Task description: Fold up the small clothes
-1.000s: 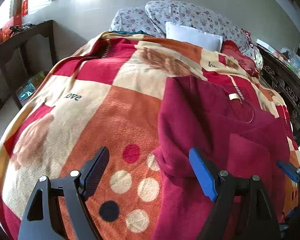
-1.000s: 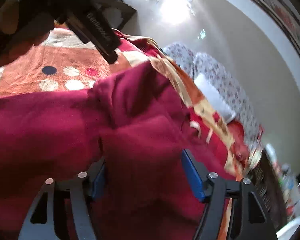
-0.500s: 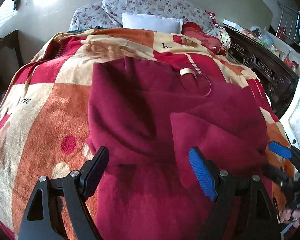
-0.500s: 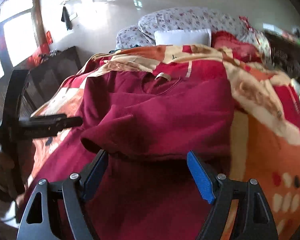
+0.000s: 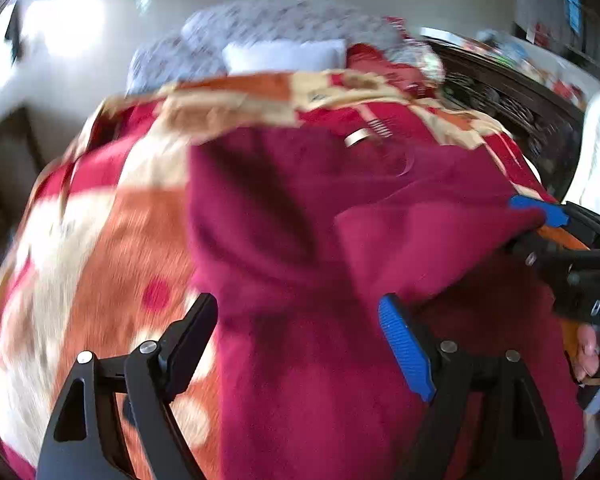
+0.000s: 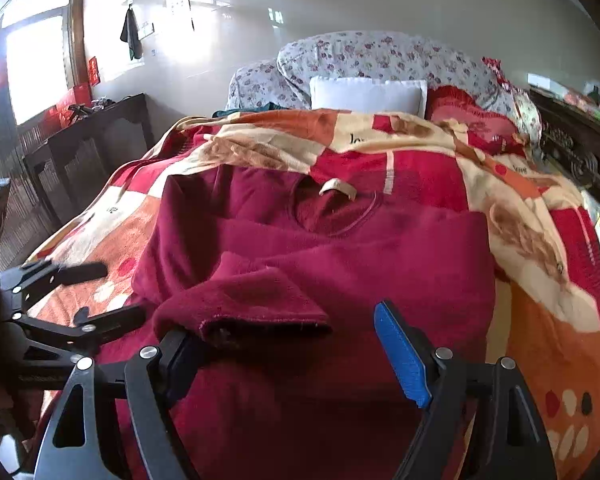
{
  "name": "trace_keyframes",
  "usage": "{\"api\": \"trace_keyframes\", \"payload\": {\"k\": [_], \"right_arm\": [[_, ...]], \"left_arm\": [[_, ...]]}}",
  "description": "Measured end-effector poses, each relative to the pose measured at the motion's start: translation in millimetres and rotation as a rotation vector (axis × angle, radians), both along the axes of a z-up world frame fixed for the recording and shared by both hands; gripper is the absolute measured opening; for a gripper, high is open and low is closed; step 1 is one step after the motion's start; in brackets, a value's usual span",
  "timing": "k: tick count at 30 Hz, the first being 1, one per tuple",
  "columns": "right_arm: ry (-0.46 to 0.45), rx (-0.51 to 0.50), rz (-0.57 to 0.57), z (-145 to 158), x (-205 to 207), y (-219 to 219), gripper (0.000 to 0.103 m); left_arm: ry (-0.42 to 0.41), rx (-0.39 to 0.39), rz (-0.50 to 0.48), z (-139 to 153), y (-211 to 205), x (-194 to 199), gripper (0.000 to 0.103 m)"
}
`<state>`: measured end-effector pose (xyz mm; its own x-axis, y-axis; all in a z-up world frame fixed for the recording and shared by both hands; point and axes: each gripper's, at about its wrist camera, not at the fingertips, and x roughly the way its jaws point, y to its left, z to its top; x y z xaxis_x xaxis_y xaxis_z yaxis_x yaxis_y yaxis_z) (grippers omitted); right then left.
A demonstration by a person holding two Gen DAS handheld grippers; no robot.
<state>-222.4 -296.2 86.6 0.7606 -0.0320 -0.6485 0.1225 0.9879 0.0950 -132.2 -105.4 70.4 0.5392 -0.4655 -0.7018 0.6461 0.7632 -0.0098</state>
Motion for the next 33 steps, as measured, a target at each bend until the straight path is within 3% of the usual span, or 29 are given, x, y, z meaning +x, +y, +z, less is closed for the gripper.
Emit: {"api": "trace_keyframes", "payload": {"k": [7,9,12,15,19,22,27,29,30,31,33], "right_arm": [[-0.027,0.056,-0.022,11.7,-14.0,-18.6,0.085],[-0.039,0.074,-0.023,13.9,-15.2,-23.0,0.085],[-0.02,0.081,-0.006,10.0,-9.5,-22.7,0.085],[-0.026,0.081,-0.015,9.4,-10.0,-26.3,0.085],[-0.073,0.202,-0.069,10.8,-23.5,-52.9,0.085],[-0.021,0.262,-0.084,-2.8,-17.4,-60.0,0.084],[0.081,0.256,-0.03,-33.9,15.4,-48.4,0.059],[0.133,0.22,-0.037,-48.4,29.3,-44.1,0.021],[0.128,0.217,-0.038,-49.0,30.2,-43.6,0.012],[0.115,0.245,-0.018,-44.8,30.4,-42.8,0.007],[0.057,0.287,0.033,-29.7,26.7,-36.4,0.007]], "left_arm": [[-0.178,0.104,-0.136,0.5,-63.0,-18.4,0.084],[-0.166,0.115,-0.134,-2.6,-71.5,-14.4,0.084],[-0.084,0.109,-0.137,-6.8,-72.5,-9.2,0.084],[-0.084,0.103,-0.131,-5.1,-61.3,-13.9,0.084],[-0.092,0.127,-0.144,-4.4,-60.9,-17.0,0.085],[-0.074,0.123,-0.139,-3.2,-63.3,-15.8,0.085],[-0.023,0.085,-0.084,-7.3,-35.6,-10.3,0.085],[-0.02,0.095,-0.048,-9.6,-20.6,-4.2,0.085],[-0.017,0.098,-0.029,-9.9,-12.5,0.4,0.085],[-0.014,0.095,-0.014,-10.0,-3.4,4.5,0.085],[-0.01,0.078,0.013,-7.9,15.7,12.7,0.085]]}}
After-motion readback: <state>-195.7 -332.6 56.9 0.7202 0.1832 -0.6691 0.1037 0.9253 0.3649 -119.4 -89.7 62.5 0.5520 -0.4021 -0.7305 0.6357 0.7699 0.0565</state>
